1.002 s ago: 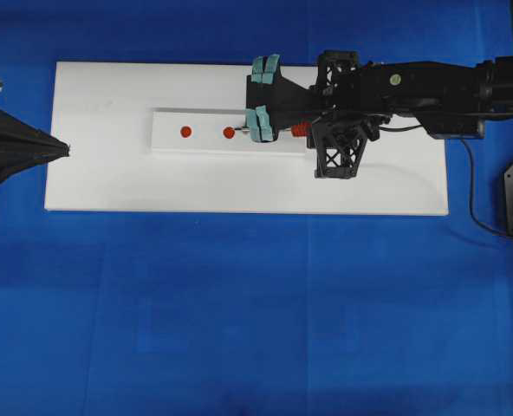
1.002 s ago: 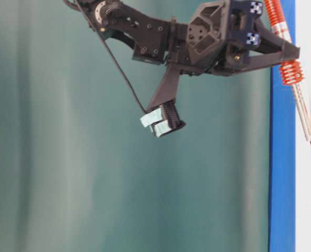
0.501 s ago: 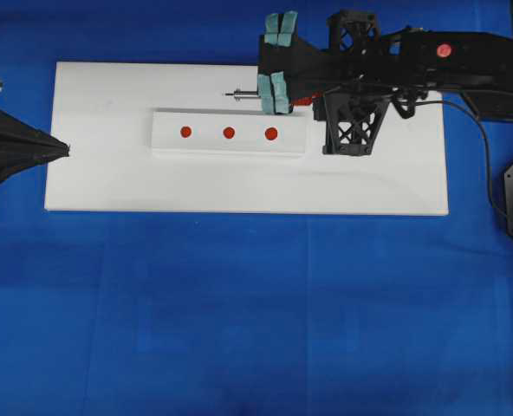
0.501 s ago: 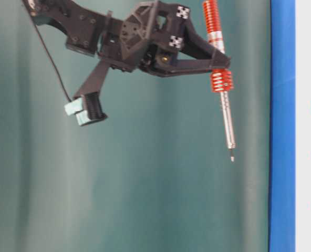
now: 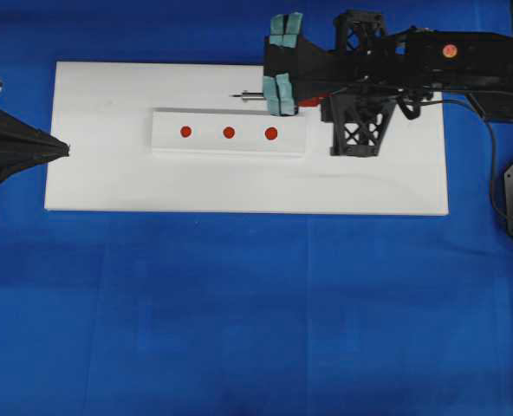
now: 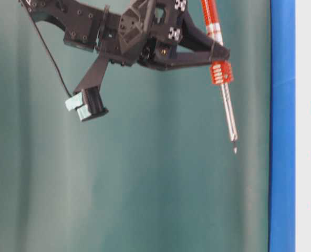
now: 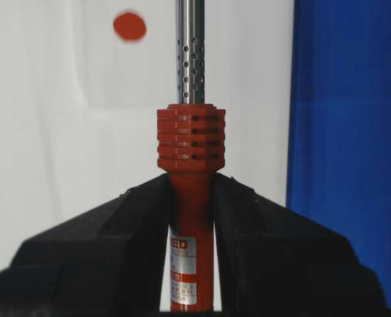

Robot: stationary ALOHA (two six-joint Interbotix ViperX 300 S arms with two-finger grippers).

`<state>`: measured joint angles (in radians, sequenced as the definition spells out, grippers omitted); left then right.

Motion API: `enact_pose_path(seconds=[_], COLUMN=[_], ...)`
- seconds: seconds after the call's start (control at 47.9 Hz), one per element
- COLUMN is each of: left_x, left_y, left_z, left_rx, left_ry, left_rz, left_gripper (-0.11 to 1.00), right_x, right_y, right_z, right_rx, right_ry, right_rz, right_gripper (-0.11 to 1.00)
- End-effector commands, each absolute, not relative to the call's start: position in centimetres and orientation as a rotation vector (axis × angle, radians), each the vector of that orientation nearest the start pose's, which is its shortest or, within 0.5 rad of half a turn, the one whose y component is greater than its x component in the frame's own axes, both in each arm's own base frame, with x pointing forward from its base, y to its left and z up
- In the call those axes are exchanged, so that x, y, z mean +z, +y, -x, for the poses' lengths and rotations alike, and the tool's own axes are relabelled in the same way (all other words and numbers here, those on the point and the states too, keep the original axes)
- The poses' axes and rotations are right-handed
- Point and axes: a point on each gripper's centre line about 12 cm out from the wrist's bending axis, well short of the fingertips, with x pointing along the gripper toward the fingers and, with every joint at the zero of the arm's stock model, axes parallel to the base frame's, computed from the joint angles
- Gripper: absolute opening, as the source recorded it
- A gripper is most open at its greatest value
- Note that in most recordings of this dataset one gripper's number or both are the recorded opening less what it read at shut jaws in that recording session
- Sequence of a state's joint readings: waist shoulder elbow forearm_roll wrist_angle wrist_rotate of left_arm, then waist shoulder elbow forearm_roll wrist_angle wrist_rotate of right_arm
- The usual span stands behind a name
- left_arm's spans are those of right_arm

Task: Touch the tip of the soldering iron to the mark.
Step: 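Raise the iron and shift it right toward the rightmost red dot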

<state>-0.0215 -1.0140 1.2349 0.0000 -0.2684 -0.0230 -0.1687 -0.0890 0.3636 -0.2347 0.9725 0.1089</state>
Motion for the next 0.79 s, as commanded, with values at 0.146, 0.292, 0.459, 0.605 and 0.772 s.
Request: enact_pose_path(seconds=[0.146, 0.292, 0.459, 0.605, 0.772], left_x=[28.0, 28.0, 28.0, 28.0, 28.0], left_y=[-0.4, -0.4, -0.4, -0.4, -0.4], left_z=[-18.9, -18.9, -18.9, -18.9, -18.9], left_rx=[-0.021, -0.021, -0.021, -0.021, -0.021], left_ry=[-0.06, -0.06, -0.06, -0.06, -0.06], left_rz=[0.022, 0.022, 0.024, 0.022, 0.022], left_gripper=[0.0, 0.0, 0.0, 0.0, 0.0], right_x=[25.2, 25.0, 24.8, 24.8, 24.7], right_y=[-7.8, -7.5, -7.3, -7.3, -7.3], right_z=[-32.6, -31.0, -30.1, -30.0, -30.1], right_rx=[-0.302, -0.301, -0.302, -0.308, -0.309], right_ry=[1.217, 1.223, 1.224, 1.222, 1.227], right_rz=[0.028, 0.025, 0.018, 0.01, 0.008], right_gripper=[0.06, 0.06, 0.06, 0.06, 0.06])
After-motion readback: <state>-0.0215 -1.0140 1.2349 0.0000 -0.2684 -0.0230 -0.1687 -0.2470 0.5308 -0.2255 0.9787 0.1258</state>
